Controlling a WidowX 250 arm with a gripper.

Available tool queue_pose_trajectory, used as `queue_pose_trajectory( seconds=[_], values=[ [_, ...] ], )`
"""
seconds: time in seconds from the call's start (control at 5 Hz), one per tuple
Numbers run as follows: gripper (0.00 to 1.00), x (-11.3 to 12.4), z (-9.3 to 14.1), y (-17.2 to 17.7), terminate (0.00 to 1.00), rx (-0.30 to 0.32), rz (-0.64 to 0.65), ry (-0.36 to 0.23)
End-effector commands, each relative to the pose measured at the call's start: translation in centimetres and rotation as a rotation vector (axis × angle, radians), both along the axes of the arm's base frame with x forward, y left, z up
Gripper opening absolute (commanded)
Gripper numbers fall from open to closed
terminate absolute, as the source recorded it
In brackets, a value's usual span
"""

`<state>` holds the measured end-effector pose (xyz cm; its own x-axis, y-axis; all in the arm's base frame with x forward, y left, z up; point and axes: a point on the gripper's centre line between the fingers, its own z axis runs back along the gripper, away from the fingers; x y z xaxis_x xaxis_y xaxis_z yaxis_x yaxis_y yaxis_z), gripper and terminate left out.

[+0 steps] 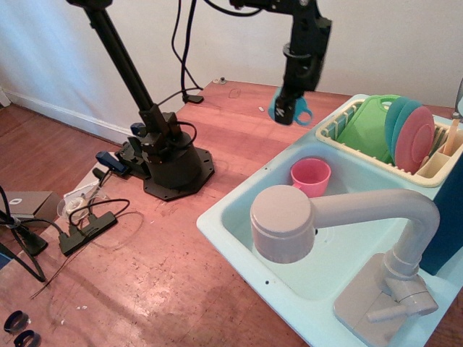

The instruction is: Put cup from anywhere into sink

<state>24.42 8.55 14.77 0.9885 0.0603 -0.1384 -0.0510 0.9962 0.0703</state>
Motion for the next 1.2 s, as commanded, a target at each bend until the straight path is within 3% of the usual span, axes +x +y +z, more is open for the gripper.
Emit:
queue_pose_trajectory(
  seconds=[0.0, 0.4, 0.6, 0.8, 1.0],
  values=[
    [0.00, 6.0, 0.3, -2.9, 0.00, -0.008, -0.079, -0.107],
    [0.00, 13.7, 0.7, -8.9, 0.00, -0.016, -0.244, -0.221],
    [0.00, 15.6, -1.0, -11.5, 0.00, -0.070, -0.306, -0.242],
    [0.00, 13.2, -2.1, -11.8, 0.00, -0.097, -0.275, -0.225],
    [1.00, 10.1, -1.7, -9.9, 0.00, -0.091, -0.229, -0.208]
  ],
)
